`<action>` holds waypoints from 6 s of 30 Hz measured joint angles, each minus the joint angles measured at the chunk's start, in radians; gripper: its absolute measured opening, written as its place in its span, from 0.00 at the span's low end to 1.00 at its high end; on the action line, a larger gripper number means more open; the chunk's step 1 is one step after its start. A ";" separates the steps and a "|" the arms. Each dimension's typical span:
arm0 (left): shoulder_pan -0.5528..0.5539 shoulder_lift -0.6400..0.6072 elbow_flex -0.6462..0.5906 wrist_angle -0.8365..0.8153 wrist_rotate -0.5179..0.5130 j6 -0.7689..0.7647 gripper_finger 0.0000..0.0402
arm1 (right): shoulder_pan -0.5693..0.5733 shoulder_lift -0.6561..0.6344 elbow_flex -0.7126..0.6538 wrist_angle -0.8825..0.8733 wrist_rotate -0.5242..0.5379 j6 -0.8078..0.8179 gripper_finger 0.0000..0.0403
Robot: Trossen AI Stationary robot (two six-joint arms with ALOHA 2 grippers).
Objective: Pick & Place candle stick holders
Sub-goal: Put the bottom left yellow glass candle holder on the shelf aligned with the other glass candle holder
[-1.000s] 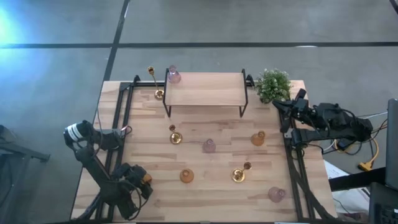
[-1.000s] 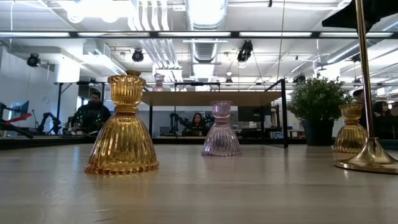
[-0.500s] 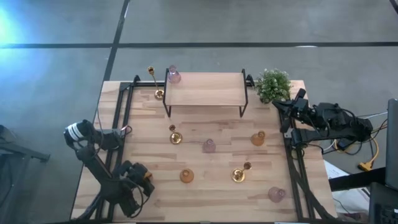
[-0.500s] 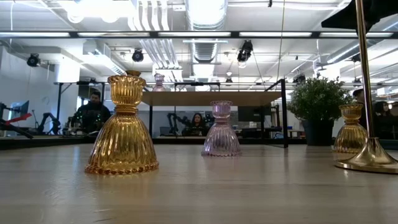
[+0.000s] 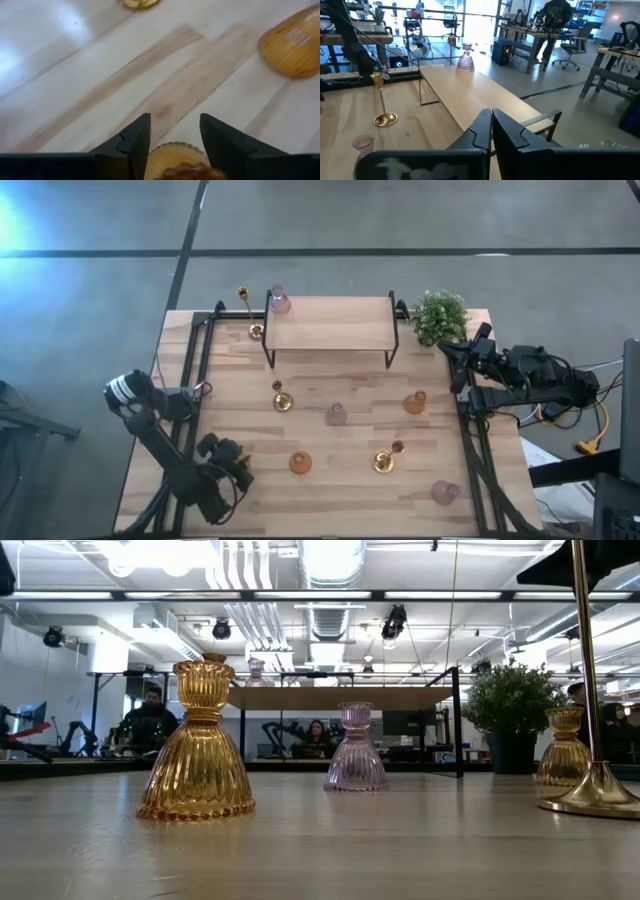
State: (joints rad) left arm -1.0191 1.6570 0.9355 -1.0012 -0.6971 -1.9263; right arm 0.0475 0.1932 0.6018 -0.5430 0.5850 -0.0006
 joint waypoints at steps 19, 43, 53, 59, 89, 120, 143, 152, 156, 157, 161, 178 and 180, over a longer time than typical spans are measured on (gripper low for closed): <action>-0.089 -0.072 0.045 -0.001 0.076 -0.001 0.52 | 0.000 0.000 0.000 0.000 0.000 0.000 0.02; -0.086 -0.072 -0.075 0.157 -0.031 -0.003 0.42 | 0.000 0.000 0.000 0.000 0.000 0.000 0.02; -0.037 -0.071 -0.098 0.172 -0.121 0.038 0.39 | 0.000 0.000 0.000 0.000 0.000 0.000 0.02; -0.023 -0.071 -0.147 0.255 -0.189 0.040 0.39 | 0.000 0.000 0.000 0.001 0.000 0.000 0.02; 0.004 -0.071 -0.199 0.399 -0.295 0.050 0.62 | 0.000 0.000 0.000 0.001 0.000 0.000 0.02; 0.058 -0.072 -0.219 0.405 -0.341 0.146 0.42 | 0.000 0.000 0.000 0.001 0.000 0.000 0.02; 0.118 -0.117 -0.123 0.399 -0.517 0.209 0.35 | 0.000 0.000 0.000 0.001 0.000 0.000 0.02; 0.318 -0.360 0.081 0.357 -0.479 0.837 0.35 | 0.000 0.000 0.000 0.001 0.000 0.000 0.02; 0.489 -0.461 0.168 0.357 -0.371 1.122 0.35 | 0.000 0.000 0.000 0.001 0.000 0.000 0.02; 0.538 -0.478 0.187 0.359 -0.337 1.187 0.35 | 0.000 0.000 0.000 0.001 0.000 0.000 0.02; 0.714 -0.515 0.231 0.415 -0.212 1.481 0.35 | 0.000 0.000 0.000 0.001 0.000 0.000 0.02; 1.299 -0.362 0.222 0.850 0.304 1.864 0.35 | 0.000 0.000 0.000 0.001 0.000 0.000 0.02; 1.322 -0.323 0.221 0.904 0.319 1.871 0.35 | 0.000 0.000 0.000 0.001 0.000 0.000 0.02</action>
State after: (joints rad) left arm 0.3032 1.3335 1.1568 -0.0971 -0.3783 -0.0551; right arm 0.0474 0.1932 0.6022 -0.5423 0.5853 -0.0006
